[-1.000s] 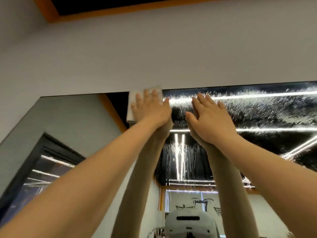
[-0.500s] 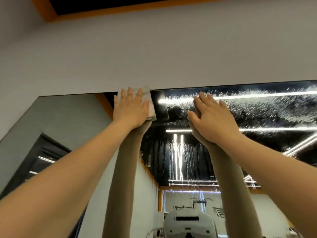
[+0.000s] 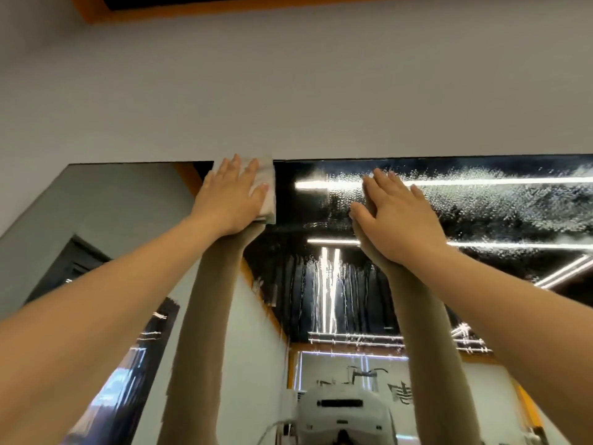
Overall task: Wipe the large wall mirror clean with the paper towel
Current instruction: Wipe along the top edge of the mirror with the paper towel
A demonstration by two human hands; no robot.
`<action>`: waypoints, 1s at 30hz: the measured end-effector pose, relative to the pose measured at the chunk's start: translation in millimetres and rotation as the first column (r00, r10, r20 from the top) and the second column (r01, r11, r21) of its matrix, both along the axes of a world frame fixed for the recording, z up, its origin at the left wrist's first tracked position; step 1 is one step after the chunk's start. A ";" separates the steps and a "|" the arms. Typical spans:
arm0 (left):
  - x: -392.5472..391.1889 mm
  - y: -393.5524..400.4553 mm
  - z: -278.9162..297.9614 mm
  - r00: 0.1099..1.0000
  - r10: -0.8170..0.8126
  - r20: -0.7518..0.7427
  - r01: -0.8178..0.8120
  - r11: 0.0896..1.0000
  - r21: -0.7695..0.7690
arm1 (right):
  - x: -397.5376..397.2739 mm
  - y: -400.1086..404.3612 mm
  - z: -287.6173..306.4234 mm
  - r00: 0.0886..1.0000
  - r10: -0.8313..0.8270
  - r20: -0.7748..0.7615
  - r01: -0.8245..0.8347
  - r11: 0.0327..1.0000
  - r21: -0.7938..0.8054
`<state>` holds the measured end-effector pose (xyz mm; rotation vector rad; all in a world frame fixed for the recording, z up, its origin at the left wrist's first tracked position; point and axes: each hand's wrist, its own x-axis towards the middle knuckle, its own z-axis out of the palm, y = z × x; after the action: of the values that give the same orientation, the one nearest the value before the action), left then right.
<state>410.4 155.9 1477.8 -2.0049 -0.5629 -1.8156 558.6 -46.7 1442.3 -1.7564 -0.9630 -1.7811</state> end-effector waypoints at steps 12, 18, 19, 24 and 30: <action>47.0 -67.8 2.4 1.000 -0.010 0.009 0.010 1.000 0.002 | -1.7 0.6 -0.2 1.000 0.019 0.013 -0.019 1.000 0.013; 49.3 -65.5 3.6 0.997 -0.043 -0.065 0.050 0.992 0.112 | -2.5 -1.2 0.6 1.000 0.002 0.005 -0.002 1.000 -0.002; 45.4 -60.1 3.5 0.996 -0.045 -0.078 0.054 0.991 0.122 | -2.6 -1.5 0.1 1.000 0.001 0.001 -0.001 1.000 -0.005; 17.4 -22.1 -1.5 0.999 -0.034 -0.013 0.035 0.997 0.073 | -1.9 -2.9 -0.5 1.000 0.000 0.000 0.000 1.000 -0.012; -4.4 4.4 -1.8 0.997 0.023 0.068 -0.016 0.994 -0.104 | -0.7 -0.5 -0.6 1.000 0.009 0.013 -0.009 1.000 0.001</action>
<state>406.0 160.3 1476.0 -2.0017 -0.7081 -1.8859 557.9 -47.2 1441.7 -1.7392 -0.9741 -1.7890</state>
